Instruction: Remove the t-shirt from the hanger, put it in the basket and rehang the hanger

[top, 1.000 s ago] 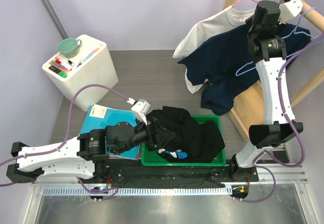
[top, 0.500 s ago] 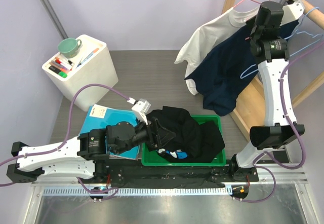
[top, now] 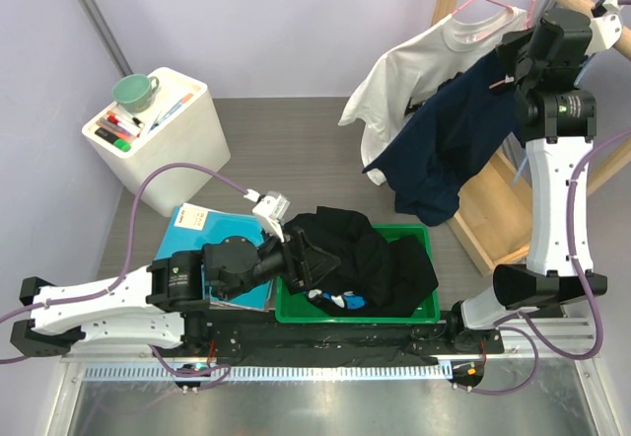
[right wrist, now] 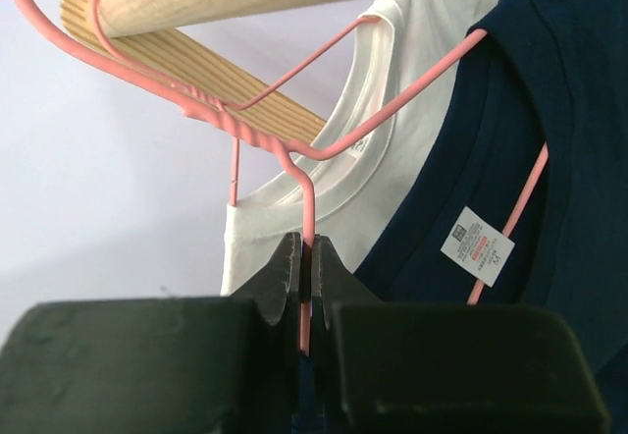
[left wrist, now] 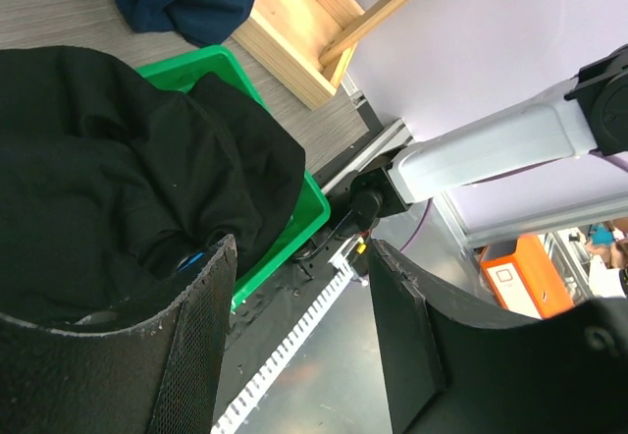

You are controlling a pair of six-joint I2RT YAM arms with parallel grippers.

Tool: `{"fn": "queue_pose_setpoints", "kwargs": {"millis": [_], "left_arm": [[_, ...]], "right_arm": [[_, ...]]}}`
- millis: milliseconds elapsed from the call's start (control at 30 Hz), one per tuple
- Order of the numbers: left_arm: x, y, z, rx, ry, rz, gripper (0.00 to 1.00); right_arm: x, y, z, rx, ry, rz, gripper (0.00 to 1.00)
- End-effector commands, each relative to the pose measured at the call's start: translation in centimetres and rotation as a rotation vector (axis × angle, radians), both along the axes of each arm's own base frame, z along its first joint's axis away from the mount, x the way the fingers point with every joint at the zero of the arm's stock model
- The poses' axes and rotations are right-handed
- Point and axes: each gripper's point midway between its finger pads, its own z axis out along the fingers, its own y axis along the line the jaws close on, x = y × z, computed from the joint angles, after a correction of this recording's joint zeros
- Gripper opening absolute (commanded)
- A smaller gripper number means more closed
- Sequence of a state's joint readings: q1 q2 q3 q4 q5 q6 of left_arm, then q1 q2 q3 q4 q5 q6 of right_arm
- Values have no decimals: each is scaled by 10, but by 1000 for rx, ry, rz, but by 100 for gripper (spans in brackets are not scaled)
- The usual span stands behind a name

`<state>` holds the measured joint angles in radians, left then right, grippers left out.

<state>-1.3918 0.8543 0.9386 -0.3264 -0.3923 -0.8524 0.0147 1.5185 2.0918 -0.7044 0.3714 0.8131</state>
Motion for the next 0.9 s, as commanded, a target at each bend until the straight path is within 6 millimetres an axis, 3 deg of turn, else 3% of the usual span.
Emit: {"fn": "queue_pose_setpoints", "kwargs": {"millis": [0,167,367,500,633,700,733,767,800,833,867], "left_arm": [[3,5,27,-67,-33,14,57],[3,1,36,-64,-52,1,58],[1,-8,37,-57,-53,-20,60],[3,-12,37,-59,-55,-17,60],[8,-15,49,-38,-99,-9,69],[12,-17,65,-27,-146,-2,75],[15,-26,59,16,-153,-3,78],[19,-27,74,17,-169,1,82],[20,-31,76,36,-180,-6,84],[24,-43,68,91,-198,-19,87],[29,-47,82,75,-210,-16,91]], "right_arm": [[-28,43,43,25,-123,225,1],[-40,52,45,-55,-176,292,1],[-40,36,50,-164,-174,225,1],[-48,54,61,-175,-224,322,1],[-62,75,47,-105,-193,434,1],[-67,83,40,-53,-192,471,1],[-72,87,31,-29,-178,483,1],[-74,93,26,-9,-170,504,1],[-77,98,23,11,-166,518,1],[-77,101,14,43,-147,526,1],[-81,102,13,56,-146,528,1]]}}
